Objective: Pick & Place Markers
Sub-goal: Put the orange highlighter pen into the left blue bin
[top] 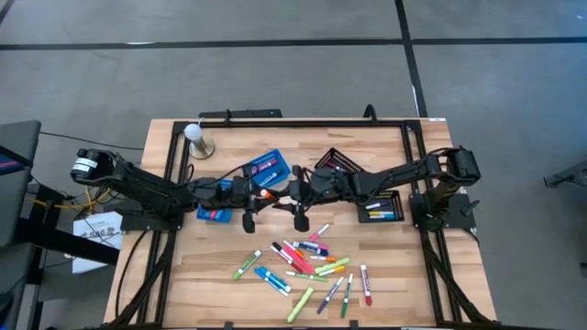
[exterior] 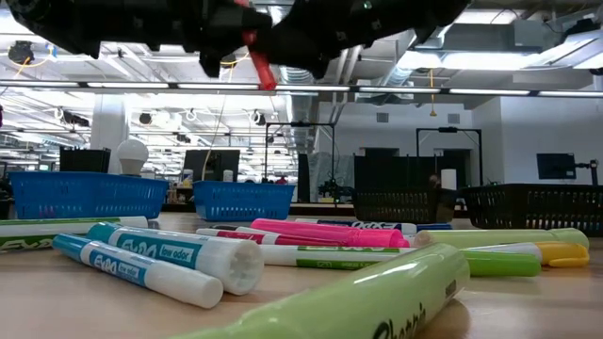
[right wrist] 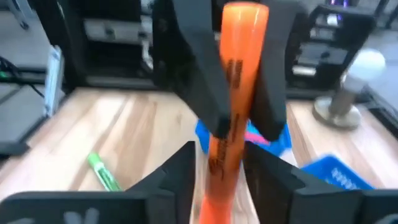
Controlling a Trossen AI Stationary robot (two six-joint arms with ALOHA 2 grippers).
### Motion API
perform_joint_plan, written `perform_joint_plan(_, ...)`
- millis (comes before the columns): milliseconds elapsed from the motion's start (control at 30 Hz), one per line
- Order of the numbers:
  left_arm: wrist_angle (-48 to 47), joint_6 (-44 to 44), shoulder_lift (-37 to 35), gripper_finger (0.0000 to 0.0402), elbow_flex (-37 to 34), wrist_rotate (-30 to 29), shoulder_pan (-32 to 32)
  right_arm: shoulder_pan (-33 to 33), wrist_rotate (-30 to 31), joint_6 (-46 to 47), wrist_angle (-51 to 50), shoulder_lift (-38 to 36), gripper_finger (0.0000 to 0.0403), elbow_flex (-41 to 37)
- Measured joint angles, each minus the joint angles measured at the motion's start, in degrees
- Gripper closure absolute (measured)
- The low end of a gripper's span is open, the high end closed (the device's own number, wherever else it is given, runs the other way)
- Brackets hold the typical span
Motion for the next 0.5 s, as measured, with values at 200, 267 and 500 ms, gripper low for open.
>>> perform_joint_plan(200, -13.36, -7.38, -1.41, 0.0338, 0.00, -9.79, -1.58, -0.52, 6.10, -0.04, -8.28, -0.07, 0.0223, 0.00)
perform_joint_plan(267, -20.18, -11.21, -4.09, 0.0342, -0.02, -11.91, -1.66, -0.91, 6.37, -0.03, -10.42, -0.07, 0.0213, -0.02)
perform_joint_plan(500, -51.77, -30.02, -20.31, 0.0326, 0.00, -12.88, 0.22, -0.87, 6.19, 0.42, -12.66, -0.11, 0.0200, -0.02)
